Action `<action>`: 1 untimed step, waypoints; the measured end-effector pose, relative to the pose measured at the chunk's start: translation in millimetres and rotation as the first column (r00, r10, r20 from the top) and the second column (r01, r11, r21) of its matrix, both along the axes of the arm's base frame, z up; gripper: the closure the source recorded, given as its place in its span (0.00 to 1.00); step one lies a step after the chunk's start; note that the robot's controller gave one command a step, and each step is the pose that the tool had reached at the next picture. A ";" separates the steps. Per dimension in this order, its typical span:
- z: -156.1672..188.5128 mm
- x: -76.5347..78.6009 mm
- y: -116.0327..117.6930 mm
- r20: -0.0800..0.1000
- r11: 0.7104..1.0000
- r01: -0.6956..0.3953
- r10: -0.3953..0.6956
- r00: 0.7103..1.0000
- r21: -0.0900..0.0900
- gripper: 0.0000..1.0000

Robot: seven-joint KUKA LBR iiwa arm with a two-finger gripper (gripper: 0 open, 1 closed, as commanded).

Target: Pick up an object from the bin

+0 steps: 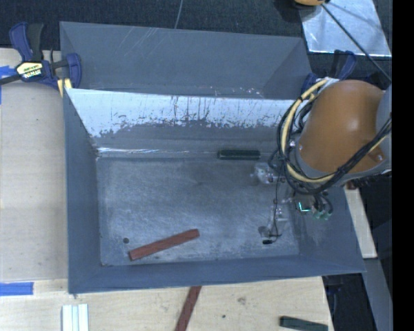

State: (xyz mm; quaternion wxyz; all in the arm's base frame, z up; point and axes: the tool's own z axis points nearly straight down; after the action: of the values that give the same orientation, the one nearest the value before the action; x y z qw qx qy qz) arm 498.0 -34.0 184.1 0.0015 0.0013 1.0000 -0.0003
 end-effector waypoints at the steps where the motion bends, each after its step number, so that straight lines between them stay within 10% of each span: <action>1: -6.4 2.9 3.0 0.008 1.000 -0.002 0.002 1.000 -0.001 0.00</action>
Offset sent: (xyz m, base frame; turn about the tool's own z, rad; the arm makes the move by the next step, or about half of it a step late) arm 0.0073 -0.0387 -0.0012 -0.2335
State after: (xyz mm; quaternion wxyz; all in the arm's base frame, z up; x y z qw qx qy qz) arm 501.0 -31.0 177.6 0.0054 0.0002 1.0000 -0.0010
